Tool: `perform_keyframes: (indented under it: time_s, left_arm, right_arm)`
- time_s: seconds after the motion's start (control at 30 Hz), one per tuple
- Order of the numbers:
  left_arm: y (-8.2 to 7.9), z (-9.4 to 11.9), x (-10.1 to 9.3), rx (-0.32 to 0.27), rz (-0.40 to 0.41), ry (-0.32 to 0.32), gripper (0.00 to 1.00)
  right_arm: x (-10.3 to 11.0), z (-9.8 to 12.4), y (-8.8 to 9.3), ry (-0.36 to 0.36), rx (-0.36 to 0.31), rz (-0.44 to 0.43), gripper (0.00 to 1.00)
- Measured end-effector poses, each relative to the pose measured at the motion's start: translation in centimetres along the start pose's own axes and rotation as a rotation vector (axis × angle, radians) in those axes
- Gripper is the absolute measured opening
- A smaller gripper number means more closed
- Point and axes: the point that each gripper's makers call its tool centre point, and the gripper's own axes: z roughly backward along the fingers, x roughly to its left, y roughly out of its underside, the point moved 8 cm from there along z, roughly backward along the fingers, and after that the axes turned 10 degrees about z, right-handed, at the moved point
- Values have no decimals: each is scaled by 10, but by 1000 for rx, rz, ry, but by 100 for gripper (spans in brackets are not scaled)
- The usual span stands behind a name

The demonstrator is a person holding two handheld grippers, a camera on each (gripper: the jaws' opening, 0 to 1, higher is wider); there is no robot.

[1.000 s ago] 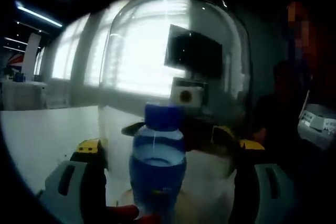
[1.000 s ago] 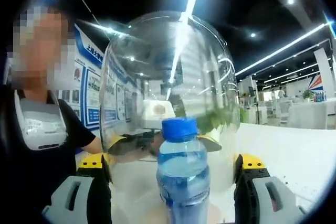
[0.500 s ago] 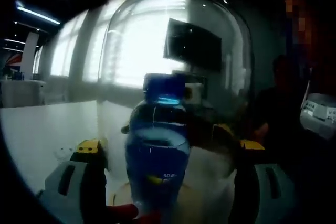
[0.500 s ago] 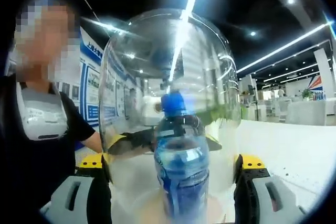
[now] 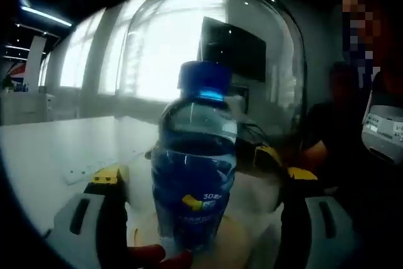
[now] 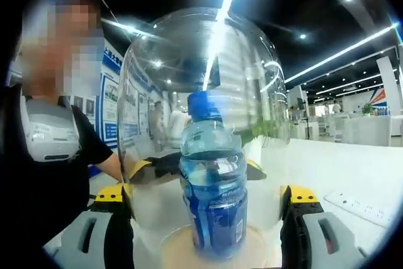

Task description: Open the cover put in the Mizone put the cover back on

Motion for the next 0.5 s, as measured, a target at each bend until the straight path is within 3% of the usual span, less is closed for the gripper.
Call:
perform_keyframes:
  time_s: [0.5]
  left_arm:
    - [5,4,3,31,-44,-9,86]
  right_arm:
    - [2,-4,9,-3,-1,32,90]
